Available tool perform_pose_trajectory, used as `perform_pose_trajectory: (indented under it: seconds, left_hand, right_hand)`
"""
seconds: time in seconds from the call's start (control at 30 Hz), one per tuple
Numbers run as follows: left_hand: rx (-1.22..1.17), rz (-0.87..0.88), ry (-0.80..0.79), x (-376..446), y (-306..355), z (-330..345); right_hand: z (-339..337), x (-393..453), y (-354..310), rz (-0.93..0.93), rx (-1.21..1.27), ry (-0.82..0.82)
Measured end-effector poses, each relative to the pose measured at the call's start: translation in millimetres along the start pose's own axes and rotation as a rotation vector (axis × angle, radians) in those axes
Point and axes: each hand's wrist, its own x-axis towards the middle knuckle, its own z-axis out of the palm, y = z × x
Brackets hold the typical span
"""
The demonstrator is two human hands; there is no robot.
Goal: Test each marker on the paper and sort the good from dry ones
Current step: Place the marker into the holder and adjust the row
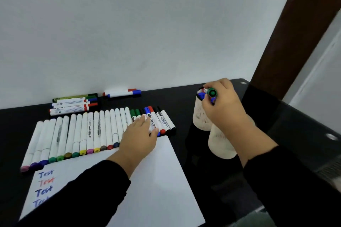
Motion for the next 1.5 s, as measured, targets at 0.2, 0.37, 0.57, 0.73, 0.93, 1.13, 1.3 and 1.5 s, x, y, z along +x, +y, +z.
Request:
perform_pose_trajectory:
  seconds: [0.2,0.37,0.57,0.73,0.93,1.13,1.3,1.5]
  left_hand:
    - [0.122,0.044,0.059,9.2,-3.1,17.8]
    - [0.112,0.038,0.067,9.2,-3.6,19.7]
    - [0.102,0.042,0.088,9.0,-3.8,20.8]
    - [0.092,0.041,0.094,9.5,-5.0,22.6]
    - [0.080,0.042,0.120,9.9,-5.2,22.6]
    - [0.108,0.025,0.110,9.8,-5.9,23.8]
    - [0.133,0.016,0.086,11.2,-4.1,22.8]
    - [0.126,0.010,0.053,9.6,-1.3,19.1]
  right_hand:
    - [-6.7,19.4,22.8,0.081,-0.097,-0.122]
    - [-2.8,35.6,31.8,0.148,-0.148,-0.255]
    - [-3.4,53.1,32.7,0.228,-0.173,-0.351]
    - [-3.5,58.8,33.5,0.225,-0.223,-0.422]
    - [-2.7,62.3,34.5,0.147,-0.286,-0.415]
    - [-11.5,56.8,38.8,0.095,-0.292,-0.391]
    - [-15.8,56.6,35.7,0.077,-0.396,-0.444]
    - [-19.0,58.3,32.1,0.091,-0.495,-0.530]
